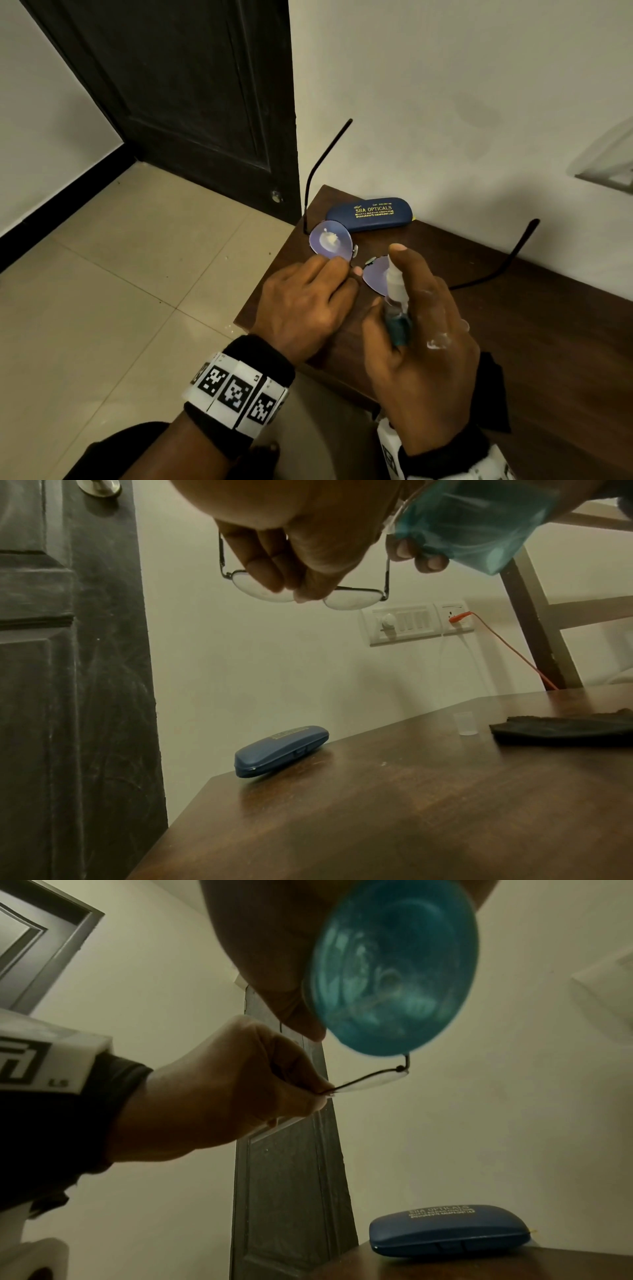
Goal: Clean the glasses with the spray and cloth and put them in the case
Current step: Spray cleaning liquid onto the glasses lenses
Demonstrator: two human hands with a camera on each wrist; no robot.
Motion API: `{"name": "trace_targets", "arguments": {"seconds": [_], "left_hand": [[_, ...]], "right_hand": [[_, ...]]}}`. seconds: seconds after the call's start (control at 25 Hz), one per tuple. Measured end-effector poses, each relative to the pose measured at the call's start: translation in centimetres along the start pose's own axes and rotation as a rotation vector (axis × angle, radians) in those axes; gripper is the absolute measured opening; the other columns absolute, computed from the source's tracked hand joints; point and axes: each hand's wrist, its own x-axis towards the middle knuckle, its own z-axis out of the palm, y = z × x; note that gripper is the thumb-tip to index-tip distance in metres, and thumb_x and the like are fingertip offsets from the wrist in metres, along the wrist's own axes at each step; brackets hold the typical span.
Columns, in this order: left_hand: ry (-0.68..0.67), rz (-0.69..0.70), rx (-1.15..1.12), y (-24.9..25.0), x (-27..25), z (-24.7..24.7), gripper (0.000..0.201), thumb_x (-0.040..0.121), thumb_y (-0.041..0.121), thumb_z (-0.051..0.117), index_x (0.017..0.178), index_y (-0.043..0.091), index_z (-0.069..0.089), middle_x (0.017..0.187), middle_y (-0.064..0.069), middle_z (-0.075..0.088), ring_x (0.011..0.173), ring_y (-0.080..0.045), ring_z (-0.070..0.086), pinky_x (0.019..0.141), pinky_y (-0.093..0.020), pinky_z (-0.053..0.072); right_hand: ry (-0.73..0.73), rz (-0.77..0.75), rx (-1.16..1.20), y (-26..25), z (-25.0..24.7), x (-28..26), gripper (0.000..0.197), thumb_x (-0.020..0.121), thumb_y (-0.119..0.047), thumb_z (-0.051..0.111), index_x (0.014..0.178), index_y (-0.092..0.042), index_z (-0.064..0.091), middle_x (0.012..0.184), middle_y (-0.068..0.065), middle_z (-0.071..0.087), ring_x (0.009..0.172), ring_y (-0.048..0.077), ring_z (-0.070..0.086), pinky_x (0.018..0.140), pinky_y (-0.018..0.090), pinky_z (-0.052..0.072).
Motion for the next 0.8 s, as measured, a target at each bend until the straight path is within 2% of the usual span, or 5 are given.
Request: {"name": "trace_targets", "arguments": {"seconds": [0.24, 0.44, 0.6, 0.72, 0.8], "left_hand": [[-0.108, -0.043, 0.005, -0.1, 0.1, -0.3, 0.007, 0.076, 0.014, 0.076, 0.081, 0.01, 0.074, 0.076, -0.007, 0.067, 0.06, -0.021, 0.058, 0.049, -0.027, 0.034], [-0.523, -0.185, -0.073, -0.1, 0.4, -1.1, 0.023, 0.061, 0.019, 0.078, 0.083, 0.015, 0.071, 0.084, -0.004, 0.065, 0.06, -0.019, 0.061, 0.045, -0.021, 0.028], [-0.84, -0.301, -0.007, 1.1, 0.4, -1.6, 0.024, 0.085, 0.03, 0.052, 0.107, 0.026, 0.062, 0.107, 0.003, 0.054, 0.081, -0.019, 0.06, 0.055, -0.027, 0.025], [-0.879, -0.316, -0.056, 1.9, 0.6, -1.9, 0.016, 0.087, 0.028, 0.049, 0.097, 0.022, 0.06, 0.101, 0.003, 0.056, 0.081, -0.019, 0.058, 0.061, -0.028, 0.03], [-0.915, -0.362, -0.097, 2.1, 0.7, -1.8, 0.006, 0.088, 0.028, 0.051, 0.087, 0.022, 0.055, 0.092, 0.001, 0.054, 0.079, -0.018, 0.056, 0.064, -0.029, 0.032]], "right_hand": [[0.057, 0.038, 0.072, 0.2, 0.7, -0.3, 0.058, 0.08, -0.011, 0.058, 0.134, -0.022, 0.041, 0.104, 0.006, 0.064, 0.079, 0.005, 0.056, 0.074, 0.003, 0.042], [0.067, 0.048, 0.129, 0.9, 0.9, -0.4, 0.06, 0.083, -0.016, 0.057, 0.139, -0.017, 0.037, 0.112, 0.0, 0.053, 0.087, 0.0, 0.051, 0.079, -0.001, 0.039], [0.092, 0.1, 0.102, 2.0, 1.2, -0.2, 0.068, 0.082, -0.004, 0.068, 0.14, -0.018, 0.035, 0.118, -0.017, 0.047, 0.097, -0.003, 0.052, 0.082, 0.002, 0.042], [0.104, 0.158, 0.119, 2.8, 1.2, -0.1, 0.068, 0.083, -0.003, 0.068, 0.14, -0.019, 0.036, 0.128, -0.012, 0.048, 0.106, 0.01, 0.06, 0.086, 0.016, 0.051], [0.086, 0.183, 0.12, 3.2, 1.3, -0.3, 0.069, 0.083, -0.003, 0.067, 0.142, -0.02, 0.035, 0.131, -0.01, 0.048, 0.11, 0.004, 0.058, 0.087, 0.018, 0.052]]}}
